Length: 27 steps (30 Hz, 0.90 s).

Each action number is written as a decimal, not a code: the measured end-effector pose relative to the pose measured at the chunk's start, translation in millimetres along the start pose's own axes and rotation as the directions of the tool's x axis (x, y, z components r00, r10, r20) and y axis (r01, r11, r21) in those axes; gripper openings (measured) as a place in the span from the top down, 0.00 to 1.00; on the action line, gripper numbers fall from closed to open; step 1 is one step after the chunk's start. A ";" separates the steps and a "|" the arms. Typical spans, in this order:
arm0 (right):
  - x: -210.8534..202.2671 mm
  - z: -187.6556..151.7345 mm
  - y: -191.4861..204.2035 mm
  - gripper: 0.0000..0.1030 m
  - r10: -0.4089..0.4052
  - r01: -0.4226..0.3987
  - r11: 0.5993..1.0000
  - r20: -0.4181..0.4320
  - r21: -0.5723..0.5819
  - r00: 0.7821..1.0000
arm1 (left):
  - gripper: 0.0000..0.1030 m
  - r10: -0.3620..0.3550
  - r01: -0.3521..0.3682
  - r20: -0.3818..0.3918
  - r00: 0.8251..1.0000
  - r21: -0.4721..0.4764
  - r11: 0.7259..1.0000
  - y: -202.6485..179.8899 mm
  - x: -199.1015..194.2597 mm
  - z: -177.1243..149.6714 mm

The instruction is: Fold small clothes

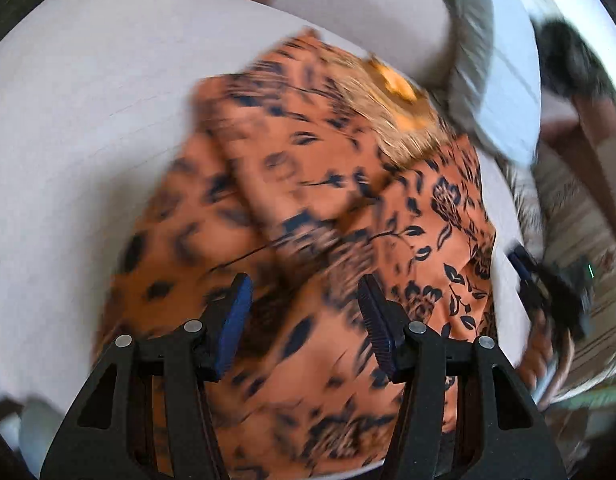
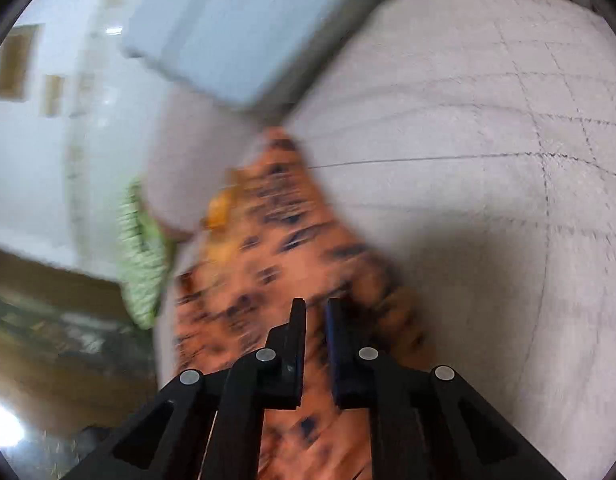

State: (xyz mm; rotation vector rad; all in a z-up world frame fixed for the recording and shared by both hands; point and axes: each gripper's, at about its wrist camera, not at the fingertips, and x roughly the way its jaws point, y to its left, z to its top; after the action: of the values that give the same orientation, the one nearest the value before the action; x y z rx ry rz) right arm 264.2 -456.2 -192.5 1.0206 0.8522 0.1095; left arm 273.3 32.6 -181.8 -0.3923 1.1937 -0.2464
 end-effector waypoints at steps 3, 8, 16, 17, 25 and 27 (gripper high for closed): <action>-45.8 -43.3 38.9 0.61 0.003 0.000 0.990 0.022 -0.138 1.000 | 0.45 0.014 -0.014 0.000 1.000 -0.046 0.999 27.5 -14.8 -22.0; -73.4 -133.0 76.5 0.38 0.042 -0.069 0.969 -0.116 -0.239 0.992 | 0.45 -0.020 0.017 -0.036 0.999 -0.071 0.997 41.0 -17.1 -54.5; -22.7 -210.2 59.5 0.55 -0.230 0.146 0.945 -0.275 -0.293 0.933 | 0.66 -0.007 0.005 -0.112 0.994 -0.022 1.000 24.3 14.0 -63.6; -19.6 -214.0 58.2 0.71 -0.308 0.215 0.916 -0.253 -0.338 0.917 | 0.91 0.001 0.000 -0.126 0.992 0.010 1.000 18.5 18.1 -67.4; -52.2 -221.4 66.7 0.92 -0.434 0.342 0.843 -0.148 -0.416 0.889 | 0.88 0.051 -0.042 -0.110 0.993 0.081 0.996 16.2 0.3 -92.1; -50.1 -220.3 51.0 0.92 -0.396 0.307 0.875 -0.187 -0.375 0.899 | 0.88 0.064 -0.060 -0.159 0.985 0.026 0.998 34.5 3.9 -95.7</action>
State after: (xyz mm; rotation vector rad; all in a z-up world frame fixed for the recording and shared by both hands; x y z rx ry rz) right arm 97.6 -296.1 -176.6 0.5181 1.2027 0.0725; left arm 184.5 46.6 -229.6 -0.3211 1.3579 -0.2395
